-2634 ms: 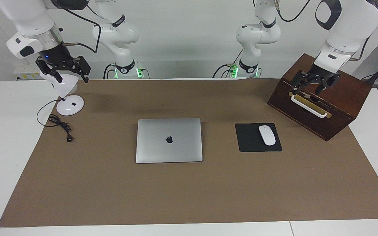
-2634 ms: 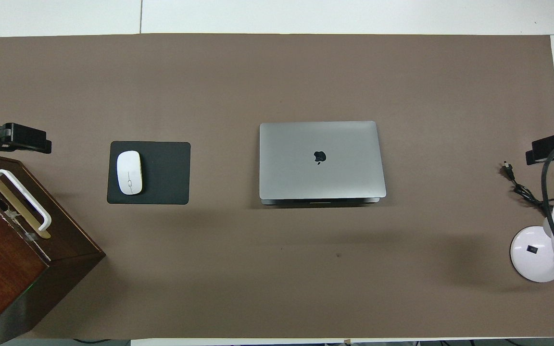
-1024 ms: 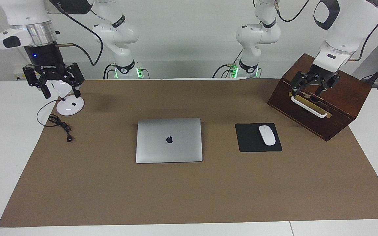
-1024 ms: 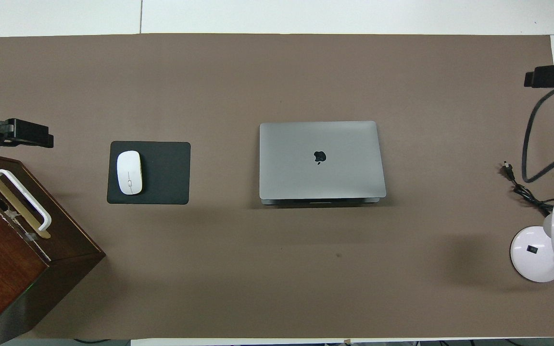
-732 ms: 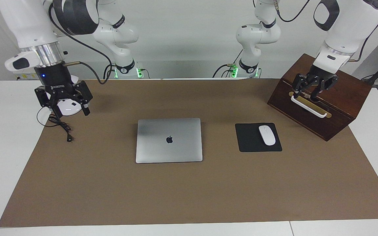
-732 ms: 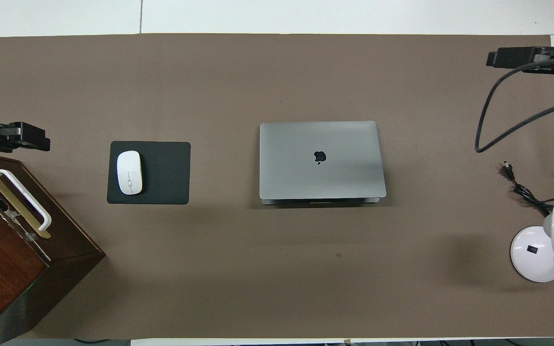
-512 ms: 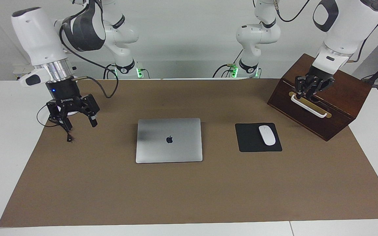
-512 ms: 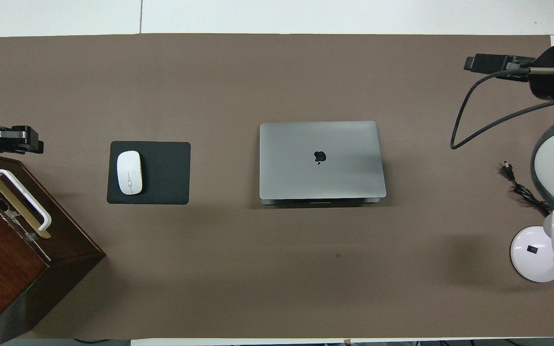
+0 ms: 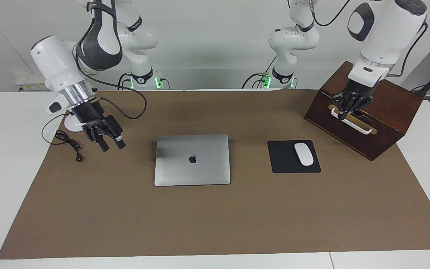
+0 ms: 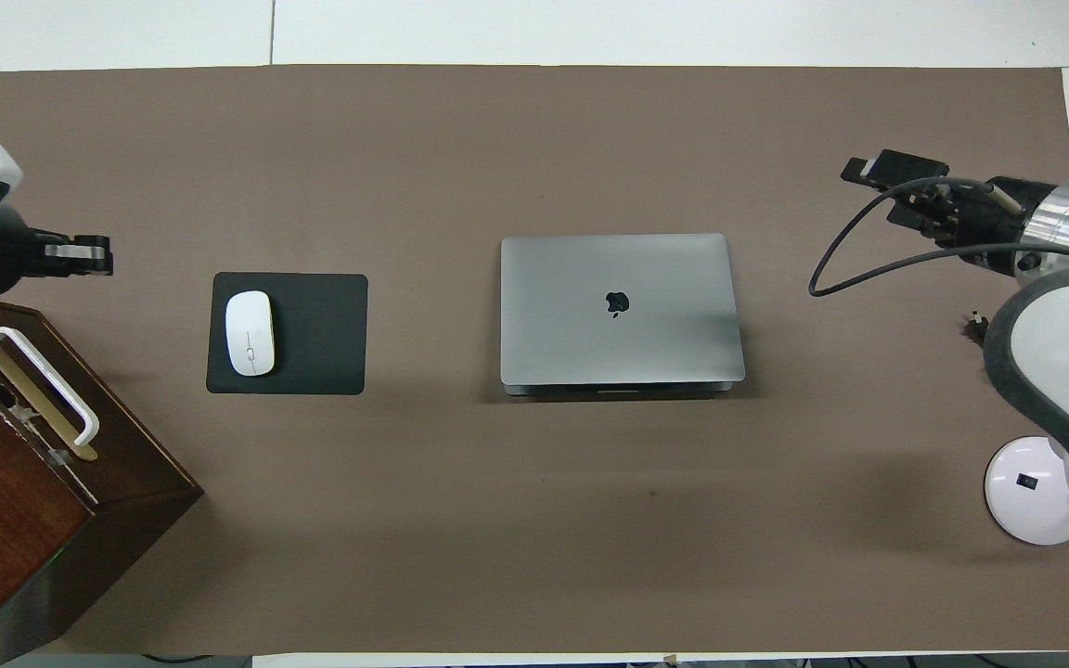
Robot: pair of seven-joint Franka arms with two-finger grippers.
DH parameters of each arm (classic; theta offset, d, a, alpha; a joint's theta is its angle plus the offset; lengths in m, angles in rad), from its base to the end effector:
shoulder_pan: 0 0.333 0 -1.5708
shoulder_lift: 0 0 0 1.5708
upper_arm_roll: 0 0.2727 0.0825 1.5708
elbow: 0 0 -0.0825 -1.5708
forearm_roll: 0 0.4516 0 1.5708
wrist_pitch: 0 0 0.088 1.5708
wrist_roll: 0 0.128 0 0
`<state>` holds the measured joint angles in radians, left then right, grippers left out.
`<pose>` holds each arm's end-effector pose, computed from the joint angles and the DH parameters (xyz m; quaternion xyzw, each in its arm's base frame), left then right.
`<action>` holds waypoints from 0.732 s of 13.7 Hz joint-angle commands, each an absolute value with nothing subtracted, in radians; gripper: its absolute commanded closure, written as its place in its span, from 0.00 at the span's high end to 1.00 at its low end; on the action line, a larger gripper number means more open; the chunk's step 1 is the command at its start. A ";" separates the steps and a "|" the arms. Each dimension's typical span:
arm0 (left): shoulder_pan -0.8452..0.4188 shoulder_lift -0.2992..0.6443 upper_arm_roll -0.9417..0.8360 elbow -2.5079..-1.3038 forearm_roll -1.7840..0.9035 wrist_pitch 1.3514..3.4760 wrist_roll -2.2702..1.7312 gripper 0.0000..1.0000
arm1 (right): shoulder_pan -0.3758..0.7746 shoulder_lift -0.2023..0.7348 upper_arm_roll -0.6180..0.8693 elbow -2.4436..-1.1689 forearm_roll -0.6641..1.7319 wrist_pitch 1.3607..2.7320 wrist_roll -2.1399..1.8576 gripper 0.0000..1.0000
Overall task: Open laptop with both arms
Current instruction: 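Move the right gripper to the laptop's near edge while the left gripper advances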
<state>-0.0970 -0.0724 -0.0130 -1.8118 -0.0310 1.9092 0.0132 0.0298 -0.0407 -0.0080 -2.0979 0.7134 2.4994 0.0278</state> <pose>0.6258 -0.0721 0.5053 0.9946 -0.0575 0.0840 0.0186 0.6439 0.0181 0.3940 -0.9135 0.2297 -0.1988 0.2705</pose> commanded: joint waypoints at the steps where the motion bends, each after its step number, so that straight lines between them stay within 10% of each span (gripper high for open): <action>1: -0.169 -0.178 -0.003 -2.009 -0.023 2.093 0.018 0.00 | 0.067 -0.123 -0.008 -2.222 0.741 2.536 0.112 1.00; 10: -0.331 -0.366 -0.003 -2.495 -0.025 2.666 0.006 0.00 | 0.230 -0.215 -0.005 -2.424 0.738 2.553 0.405 1.00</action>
